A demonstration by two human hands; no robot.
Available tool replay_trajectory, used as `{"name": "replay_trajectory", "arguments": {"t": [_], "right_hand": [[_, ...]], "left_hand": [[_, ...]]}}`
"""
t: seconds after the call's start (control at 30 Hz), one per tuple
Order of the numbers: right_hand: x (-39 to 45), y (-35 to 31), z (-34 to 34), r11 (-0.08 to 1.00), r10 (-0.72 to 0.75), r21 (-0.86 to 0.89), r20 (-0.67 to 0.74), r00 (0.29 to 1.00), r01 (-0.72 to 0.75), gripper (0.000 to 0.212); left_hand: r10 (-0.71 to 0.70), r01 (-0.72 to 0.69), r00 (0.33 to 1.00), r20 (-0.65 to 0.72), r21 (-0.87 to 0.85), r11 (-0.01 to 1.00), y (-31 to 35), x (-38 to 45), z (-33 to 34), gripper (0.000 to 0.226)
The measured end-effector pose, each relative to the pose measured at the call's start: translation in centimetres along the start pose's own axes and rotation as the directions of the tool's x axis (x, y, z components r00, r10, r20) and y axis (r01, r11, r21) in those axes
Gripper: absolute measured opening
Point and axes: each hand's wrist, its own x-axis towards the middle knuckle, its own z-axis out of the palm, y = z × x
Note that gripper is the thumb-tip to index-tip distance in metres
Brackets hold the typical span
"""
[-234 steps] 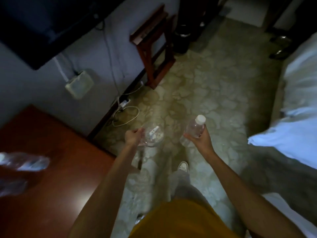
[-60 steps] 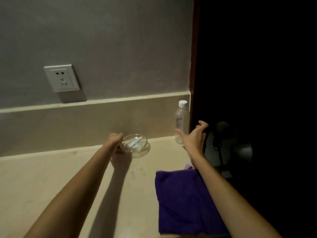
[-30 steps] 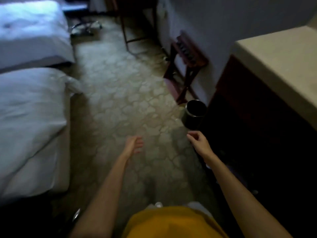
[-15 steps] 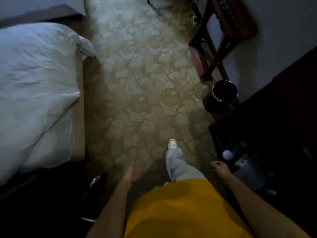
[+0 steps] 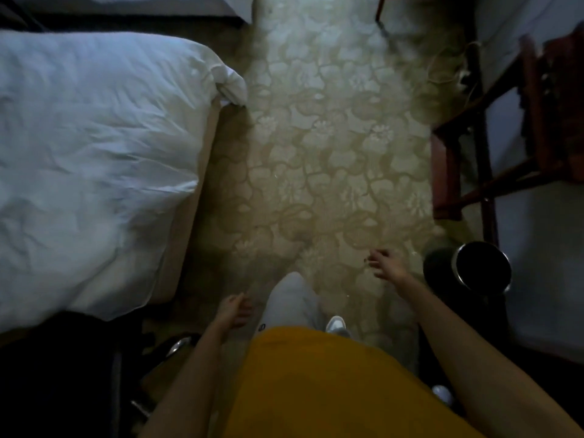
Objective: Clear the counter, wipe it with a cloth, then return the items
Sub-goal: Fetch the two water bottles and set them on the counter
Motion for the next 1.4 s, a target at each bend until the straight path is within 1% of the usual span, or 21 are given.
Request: {"name": "replay_trajectory", "arguments": {"t": [0.07, 0.13, 0.17, 0.23, 0.27, 0.3, 0.37, 0.4, 0.47, 0.57, 0.6, 0.67, 0.73, 0.83, 0.97, 1.0, 1.1, 1.2, 1.27, 1.33, 1.4], "right_hand": [[3.3, -5.0, 0.4, 1.0, -0.013, -0.022, 0.007, 1.0, 0.013, 0.03], [6.7, -8.4, 0.6, 0.999, -0.001, -0.039, 0.006, 1.0, 0.001, 0.027], [8.0, -9.9, 0.6, 0.998, 0.029, -0.047, -0.007, 1.0, -0.03, 0.025], [9.5, -12.6, 0.3, 0.992, 0.111, -0.055, -0.029, 0.993, -0.112, 0.023], [10.1, -13.7, 0.2, 0.988, 0.142, -0.051, -0.035, 0.989, -0.144, 0.023], [10.9, -14.6, 0.1, 0.985, 0.165, -0.049, -0.045, 0.985, -0.167, 0.023], [12.5, -16.8, -0.3, 0.98, 0.192, -0.045, -0.067, 0.979, -0.195, 0.026], [13.1, -18.0, -0.4, 0.977, 0.206, -0.037, -0.072, 0.976, -0.209, 0.027], [14.4, -19.9, -0.5, 0.969, 0.244, -0.017, -0.077, 0.967, -0.246, 0.026], [17.9, -23.7, -1.0, 0.957, 0.29, 0.028, -0.08, 0.954, -0.288, 0.028], [19.3, -25.2, -1.1, 0.955, 0.296, 0.028, -0.082, 0.952, -0.294, 0.03], [23.2, -28.7, -1.4, 0.957, 0.289, 0.007, -0.075, 0.954, -0.29, 0.029], [27.4, -33.4, -1.5, 0.966, 0.259, 0.014, -0.052, 0.964, -0.259, 0.03], [33.6, -42.9, -2.7, 0.974, 0.227, -0.022, -0.006, 0.974, -0.227, 0.032], [41.7, -57.4, -5.2, 0.996, 0.072, -0.054, -0.009, 0.997, -0.072, 0.035], [43.2, -60.9, -5.8, 0.998, 0.036, -0.051, -0.019, 0.999, -0.037, 0.032], [47.6, -69.9, -7.2, 0.999, -0.038, -0.031, -0.024, 0.999, 0.037, 0.027], [52.3, -75.4, -8.3, 0.999, -0.022, -0.041, -0.036, 0.999, 0.02, 0.024], [55.4, -77.4, -8.9, 1.0, 0.014, -0.025, -0.052, 0.999, -0.016, 0.02], [57.8, -78.8, -9.9, 0.994, 0.11, -0.011, -0.098, 0.989, -0.112, 0.018], [59.6, -80.1, -10.8, 0.981, 0.196, 0.014, -0.129, 0.972, -0.196, 0.023]], "left_hand": [[-0.102, 0.102, 0.995, -0.015, -0.023, 0.995, 0.3, 3.0, -1.8, 0.037], [-0.186, 0.185, 0.982, 0.041, 0.025, 0.982, 2.1, 6.6, -3.2, 0.054], [-0.212, 0.209, 0.973, 0.092, 0.048, 0.977, 3.8, 8.7, -3.8, 0.06], [-0.213, 0.205, 0.973, 0.085, 0.094, 0.974, 10.0, 11.2, -4.3, 0.057], [-0.187, 0.182, 0.981, 0.045, 0.089, 0.979, 14.2, 12.0, -4.6, 0.051], [-0.14, 0.137, 0.989, 0.047, 0.063, 0.989, 18.7, 12.9, -4.8, 0.044], [-0.061, 0.053, 0.989, 0.137, 0.057, 0.997, 28.6, 15.1, -4.5, 0.026], [-0.012, 0.002, 0.989, 0.147, 0.069, 0.998, 33.7, 15.6, -4.4, 0.023], [0.143, -0.155, 0.979, 0.144, 0.077, 0.985, 44.0, 15.9, -4.0, 0.027], [0.326, -0.348, 0.928, 0.177, 0.111, 0.931, 56.4, 17.7, -3.3, 0.032], [0.353, -0.383, 0.914, 0.201, 0.131, 0.915, 59.5, 18.7, -3.2, 0.033], [0.361, -0.395, 0.903, 0.233, 0.121, 0.911, 64.7, 21.5, -3.2, 0.033], [0.337, -0.365, 0.917, 0.212, 0.113, 0.924, 68.5, 24.6, -3.5, 0.032], [0.199, -0.218, 0.969, 0.147, 0.13, 0.967, 71.8, 28.1, -4.1, 0.028], [0.037, -0.049, 0.995, 0.092, 0.131, 0.99, 74.2, 31.6, -5.0, 0.032], [0.003, -0.015, 0.996, 0.091, 0.126, 0.992, 74.9, 32.1, -5.3, 0.033], [-0.089, 0.077, 0.982, 0.167, 0.079, 0.994, 77.3, 35.9, -5.7, 0.044], [-0.175, 0.163, 0.968, 0.179, 0.081, 0.983, 82.4, 41.3, -5.8, 0.04], [-0.175, 0.17, 0.959, 0.223, 0.041, 0.985, 87.6, 45.3, -4.7, 0.037], [-0.196, 0.178, 0.95, 0.244, 0.095, 0.979, 94.9, 48.6, -3.2, 0.031], [-0.17, 0.137, 0.953, 0.252, 0.144, 0.98, 104.3, 49.1, -1.4, 0.026]]}}
